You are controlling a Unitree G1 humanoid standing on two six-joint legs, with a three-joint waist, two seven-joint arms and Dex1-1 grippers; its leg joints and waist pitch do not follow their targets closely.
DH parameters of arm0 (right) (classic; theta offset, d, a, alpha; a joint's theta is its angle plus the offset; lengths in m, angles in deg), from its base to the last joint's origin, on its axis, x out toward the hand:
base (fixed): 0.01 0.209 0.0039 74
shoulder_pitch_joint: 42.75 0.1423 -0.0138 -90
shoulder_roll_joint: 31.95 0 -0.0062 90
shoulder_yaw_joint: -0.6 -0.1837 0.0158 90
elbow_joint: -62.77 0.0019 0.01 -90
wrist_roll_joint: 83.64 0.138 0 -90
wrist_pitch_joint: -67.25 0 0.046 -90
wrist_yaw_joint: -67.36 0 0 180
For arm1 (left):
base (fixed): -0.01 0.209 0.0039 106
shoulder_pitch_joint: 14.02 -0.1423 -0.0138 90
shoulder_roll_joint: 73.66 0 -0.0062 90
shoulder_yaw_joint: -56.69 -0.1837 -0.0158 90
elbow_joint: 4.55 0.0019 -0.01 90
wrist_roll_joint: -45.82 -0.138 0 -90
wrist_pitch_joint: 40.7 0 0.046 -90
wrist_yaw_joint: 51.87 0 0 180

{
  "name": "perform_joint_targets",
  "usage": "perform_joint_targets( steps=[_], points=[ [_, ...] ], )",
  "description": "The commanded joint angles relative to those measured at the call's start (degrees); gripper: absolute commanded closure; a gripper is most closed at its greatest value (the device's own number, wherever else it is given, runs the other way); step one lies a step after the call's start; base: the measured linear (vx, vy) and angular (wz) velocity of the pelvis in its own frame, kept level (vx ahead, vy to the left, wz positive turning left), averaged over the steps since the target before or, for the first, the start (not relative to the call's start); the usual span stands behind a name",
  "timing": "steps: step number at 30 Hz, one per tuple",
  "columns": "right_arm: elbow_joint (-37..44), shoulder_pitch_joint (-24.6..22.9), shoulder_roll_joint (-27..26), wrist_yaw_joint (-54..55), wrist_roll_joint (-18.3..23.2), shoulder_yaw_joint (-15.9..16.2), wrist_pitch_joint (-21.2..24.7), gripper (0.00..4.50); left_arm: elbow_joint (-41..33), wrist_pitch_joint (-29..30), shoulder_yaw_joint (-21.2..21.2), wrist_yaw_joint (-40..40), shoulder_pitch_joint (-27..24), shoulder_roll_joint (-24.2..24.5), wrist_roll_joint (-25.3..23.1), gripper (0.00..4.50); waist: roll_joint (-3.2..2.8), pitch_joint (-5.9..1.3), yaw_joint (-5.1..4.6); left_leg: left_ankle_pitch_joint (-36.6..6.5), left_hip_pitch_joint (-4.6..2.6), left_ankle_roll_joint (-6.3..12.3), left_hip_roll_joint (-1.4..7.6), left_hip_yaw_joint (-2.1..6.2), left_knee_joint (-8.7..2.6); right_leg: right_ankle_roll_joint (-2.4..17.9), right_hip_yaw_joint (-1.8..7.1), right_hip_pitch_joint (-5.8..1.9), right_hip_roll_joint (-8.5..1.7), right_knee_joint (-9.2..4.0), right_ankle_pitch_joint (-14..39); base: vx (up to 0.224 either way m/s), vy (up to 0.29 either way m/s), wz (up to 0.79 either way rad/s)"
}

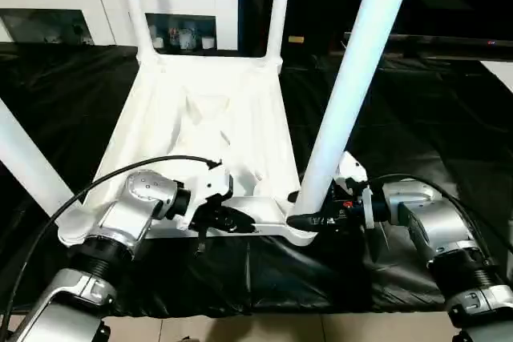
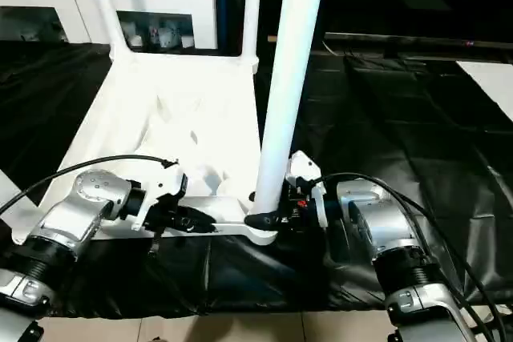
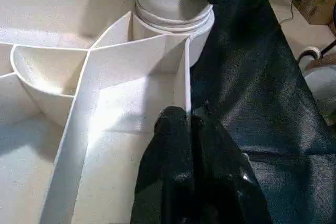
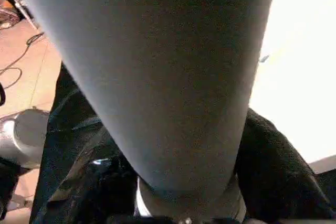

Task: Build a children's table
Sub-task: Rotate leg to tighten

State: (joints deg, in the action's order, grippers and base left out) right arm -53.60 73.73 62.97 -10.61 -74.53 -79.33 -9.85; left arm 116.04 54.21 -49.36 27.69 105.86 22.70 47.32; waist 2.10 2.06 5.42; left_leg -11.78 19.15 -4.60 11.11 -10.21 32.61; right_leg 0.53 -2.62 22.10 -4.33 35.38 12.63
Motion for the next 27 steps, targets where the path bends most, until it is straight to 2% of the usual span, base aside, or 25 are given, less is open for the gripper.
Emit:
perform_joint_targets(
  steps=[1, 3, 4, 5, 6, 7, 8, 9, 10, 12, 13, 14, 15, 16, 18, 21, 22, 27],
  points=[
    [1.1, -3.2, -3.2, 1.1, 1.0, 3.3, 1.0, 2.25, 1.0, 2.0, -0.1, -4.2, 0.2, -1.6, 0.0, 4.5, 0.47, -2.51, 0.18, -4.7, 0.44, 4.12, 2.35, 0.19, -3.22, 14.0, 2.38, -2.61, -3.81, -3.55, 3.0, 0.0, 0.0, 0.0],
    [2.7, -5.3, -4.5, 7.7, -0.2, 1.4, 0.6, 2.26, 0.5, 3.1, 0.5, -6.7, -0.2, -2.3, -0.3, 4.5, 0.73, -2.3, 0.1, -5.5, 0.4, 3.61, 2.33, 0.23, -3.45, 13.2, 2.45, -2.52, -3.84, -3.9, 4.8, 0.0, 0.0, 0.0],
    [3.3, -6.1, -5.0, 10.5, -1.0, 0.9, 0.6, 2.31, 0.4, 3.5, 0.7, -7.8, -0.3, -2.6, -0.4, 4.5, 0.53, -2.11, -0.05, -7.3, 0.24, 2.85, 2.3, 0.36, -3.72, 12.5, 2.52, -2.27, -3.96, -4.31, 7.7, 0.0, 0.0, 0.0],
    [4.0, -7.0, -5.7, 13.2, -1.4, 0.2, 0.5, 2.37, 0.2, 3.9, 0.9, -8.6, -0.5, -2.9, -0.5, 4.5, 0.68, -2.06, -0.35, -9.0, 0.24, 1.97, 2.31, 0.54, -4.01, 11.4, 2.49, -2.33, -4.02, -4.68, 11.7, 0.0, 0.0, 0.0],
    [4.9, -8.1, -6.8, 16.8, -1.8, -0.8, 1.3, 2.37, -0.1, 4.2, 1.0, -9.6, -0.7, -3.4, -0.6, 4.5, 0.68, -2.06, -0.35, -9.0, 0.24, 1.97, 2.31, 0.54, -4.01, 11.4, 2.49, -2.33, -4.02, -4.68, 11.7, 0.0, 0.0, 0.0],
    [5.3, -8.9, -8.0, 20.5, -2.1, -1.8, 2.5, 2.45, -0.1, 4.6, 1.1, -11.0, -0.8, -4.0, -0.8, 4.5, 0.66, -1.91, -0.66, -11.5, 0.13, 0.74, 2.38, 0.71, -4.37, 9.7, 2.6, -2.04, -4.02, -5.23, 16.7, 0.0, 0.0, 0.0],
    [5.7, -9.9, -9.7, 24.9, -2.4, -3.2, 3.0, 2.47, -0.4, 5.2, 1.3, -12.6, -1.0, -4.9, -1.0, 4.5, 0.87, -1.91, -1.01, -12.9, 0.18, 0.16, 2.33, 0.9, -4.58, 8.8, 2.56, -2.04, -4.02, -5.43, 19.1, 0.0, 0.0, 0.0],
    [5.7, -9.9, -9.7, 24.9, -2.4, -3.2, 3.0, 2.47, -0.4, 5.2, 1.3, -12.6, -1.0, -4.9, -1.0, 4.5, 0.79, -1.9, -1.06, -13.5, 0.1, -0.09, 2.36, 0.91, -4.64, 8.4, 2.58, -1.89, -4.0, -5.55, 20.0, 0.0, 0.0, 0.0],
    [6.0, -11.0, -13.1, 32.3, -3.0, -5.2, 4.0, 2.47, -0.8, 6.1, 1.3, -15.7, -1.1, -6.5, -1.7, 4.5, 0.68, -1.83, -1.31, -14.8, -0.04, -0.66, 2.35, 0.96, -4.74, 7.8, 2.67, -1.54, -4.03, -5.79, 21.6, 0.0, 0.0, 0.0],
    [5.9, -11.7, -16.9, 39.5, -3.3, -7.2, 4.6, 2.5, -1.4, 7.2, 1.2, -18.3, -1.1, -8.3, -2.1, 4.5, 0.84, -1.81, -1.69, -15.7, 0.06, -1.15, 2.23, 1.11, -4.84, 7.0, 2.67, -1.5, -4.12, -6.03, 24.0, 0.0, 0.0, 0.0],
    [5.3, -11.6, -21.2, 47.9, -3.5, -9.2, 5.5, 2.53, -2.1, 8.4, 1.4, -21.5, -1.1, -10.6, -2.3, 4.5, 0.48, -1.74, -2.0, -17.2, -0.08, -1.42, 2.24, 1.3, -4.93, 5.9, 2.72, -1.16, -4.2, -6.4, 26.8, 0.0, 0.0, 0.0],
    [5.3, -11.6, -21.2, 47.9, -3.5, -9.2, 5.5, 2.53, -2.1, 8.4, 1.4, -21.5, -1.1, -10.6, -2.3, 4.5, 0.56, -1.69, -2.18, -17.5, -0.09, -1.57, 2.22, 1.27, -4.95, 5.7, 2.77, -0.93, -4.16, -6.54, 27.3, 0.0, 0.0, 0.0],
    [4.5, -10.9, -25.0, 54.8, -3.5, -10.6, 6.9, 2.53, -3.0, 9.2, 1.0, -23.5, -1.1, -12.3, -2.6, 4.5, 0.68, -1.68, -2.3, -17.8, 0.04, -1.5, 2.11, 1.43, -5.06, 4.9, 2.69, -1.07, -4.13, -6.67, 28.5, 0.0, 0.0, 0.0],
    [4.1, -10.5, -26.5, 57.3, -3.9, -10.6, 7.2, 2.53, -3.3, 9.4, 0.8, -24.2, -1.1, -13.0, -2.7, 4.5, 0.58, -1.68, -2.34, -17.8, -0.02, -1.58, 2.12, 1.4, -5.06, 4.7, 2.79, -0.85, -4.12, -6.73, 28.6, 0.0, 0.0, 0.0],
    [4.2, -10.4, -27.5, 58.9, -4.3, -10.4, 7.4, 2.53, -3.5, 9.6, 0.7, -24.7, -1.1, -13.4, -2.7, 4.5, 0.35, -1.73, -2.58, -18.0, 0.05, -1.73, 2.07, 1.51, -5.15, 4.3, 2.77, -0.86, -4.05, -6.77, 28.3, 0.0, 0.0, 0.0],
    [5.5, -10.6, -29.3, 59.2, -5.6, -8.5, 6.3, 2.53, -4.0, 9.6, 0.4, -25.2, -1.3, -13.9, -3.1, 4.5, 0.27, -1.79, -2.74, -18.1, 0.26, -1.12, 2.02, 1.41, -5.12, 4.5, 2.91, -0.86, -3.84, -6.63, 25.1, 0.0, 0.0, 0.0],
    [6.0, -10.8, -29.6, 59.2, -6.2, -7.8, 5.5, 1.97, -4.1, 9.4, 0.3, -25.1, -1.4, -13.8, -3.3, 4.5, 0.23, -1.9, -2.72, -17.2, 0.36, -1.0, 2.02, 1.35, -5.09, 4.7, 2.96, -1.0, -3.84, -6.48, 23.2, 0.0, 0.0, 0.0],
    [6.3, -9.9, -27.0, 56.4, -5.2, -8.4, 4.5, 1.63, -4.7, 9.0, 0.2, -23.5, -2.0, -11.5, -3.8, 4.5, 0.29, -1.94, -2.76, -15.2, 0.57, -0.17, 2.02, 1.13, -4.99, 6.2, 2.95, -1.3, -3.73, -6.05, 19.0, 0.0, 0.0, 0.0]
  ],
)
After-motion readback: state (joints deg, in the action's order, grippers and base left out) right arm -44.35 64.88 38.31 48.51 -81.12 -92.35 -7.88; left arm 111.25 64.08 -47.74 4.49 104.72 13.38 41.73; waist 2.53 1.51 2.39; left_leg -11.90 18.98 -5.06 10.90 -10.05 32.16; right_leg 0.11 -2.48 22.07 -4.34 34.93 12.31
